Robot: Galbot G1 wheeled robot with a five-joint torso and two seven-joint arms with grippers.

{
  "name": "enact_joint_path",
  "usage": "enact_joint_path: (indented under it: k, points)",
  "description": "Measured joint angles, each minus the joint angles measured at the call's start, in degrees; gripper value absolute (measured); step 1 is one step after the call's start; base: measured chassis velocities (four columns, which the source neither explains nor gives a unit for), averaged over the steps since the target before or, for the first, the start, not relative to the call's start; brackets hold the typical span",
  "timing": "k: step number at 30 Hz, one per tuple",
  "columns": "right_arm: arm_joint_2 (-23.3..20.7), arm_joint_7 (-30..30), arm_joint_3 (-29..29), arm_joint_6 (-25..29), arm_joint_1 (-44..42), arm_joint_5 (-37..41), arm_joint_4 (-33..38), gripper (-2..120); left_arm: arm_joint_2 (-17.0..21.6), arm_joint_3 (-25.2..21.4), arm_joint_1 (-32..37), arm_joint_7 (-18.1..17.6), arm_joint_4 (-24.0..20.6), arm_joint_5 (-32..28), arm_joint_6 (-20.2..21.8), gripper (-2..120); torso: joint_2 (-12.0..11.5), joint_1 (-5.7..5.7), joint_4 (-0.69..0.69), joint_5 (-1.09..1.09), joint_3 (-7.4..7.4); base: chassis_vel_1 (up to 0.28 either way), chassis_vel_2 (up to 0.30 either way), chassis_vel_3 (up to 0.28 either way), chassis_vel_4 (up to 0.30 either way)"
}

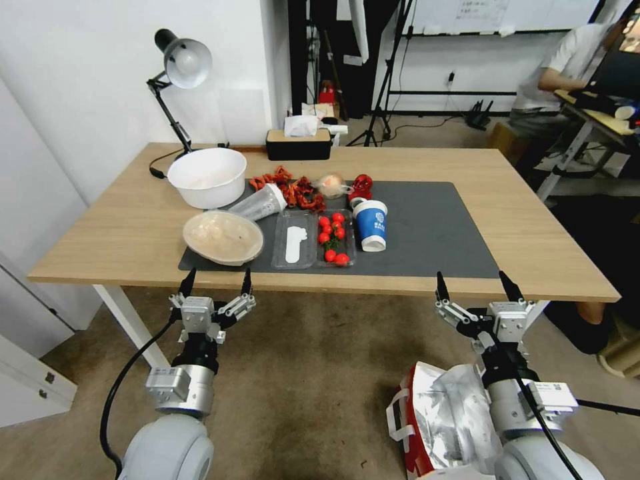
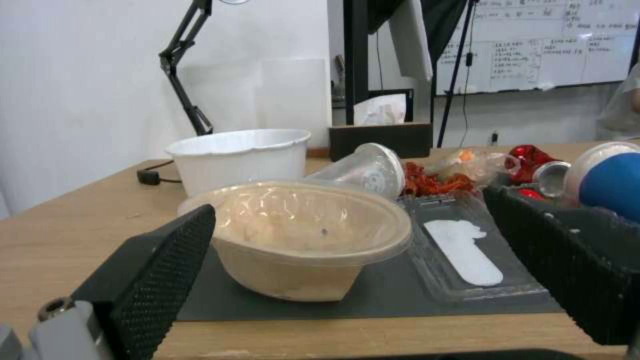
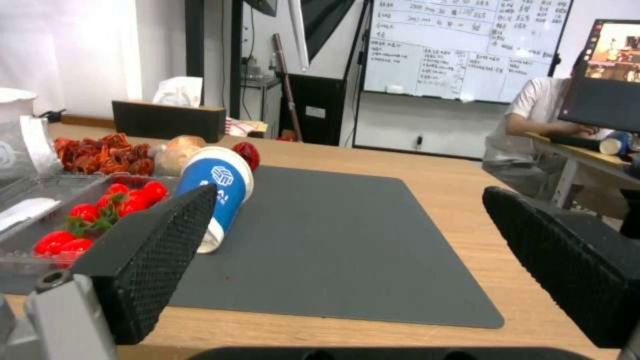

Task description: Pick up the food delivery bag from the floor and place it on the table.

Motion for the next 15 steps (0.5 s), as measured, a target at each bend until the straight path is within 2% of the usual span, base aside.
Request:
enact_joint_path:
  k: [6, 15]
  points:
    - [0.16, 0.05, -0.16, -0.31, -0.02, 0.59, 0.28, 100, -0.01, 0.28, 0.10, -0.39, -0.04, -0.11, 0.01, 100, -0.76, -0.35, 0.00, 0.00, -0.41, 0.000, 0.000, 0.000, 0.000]
    - [0.51, 0.01, -0.26, -0.27, -0.08, 0.53, 0.27, 100, 0.00, 0.43, 0.46, 0.27, -0.04, -0.42, -0.02, 99, -3.96, -1.75, 0.00, 0.00, -2.16, 0.000, 0.000, 0.000, 0.000]
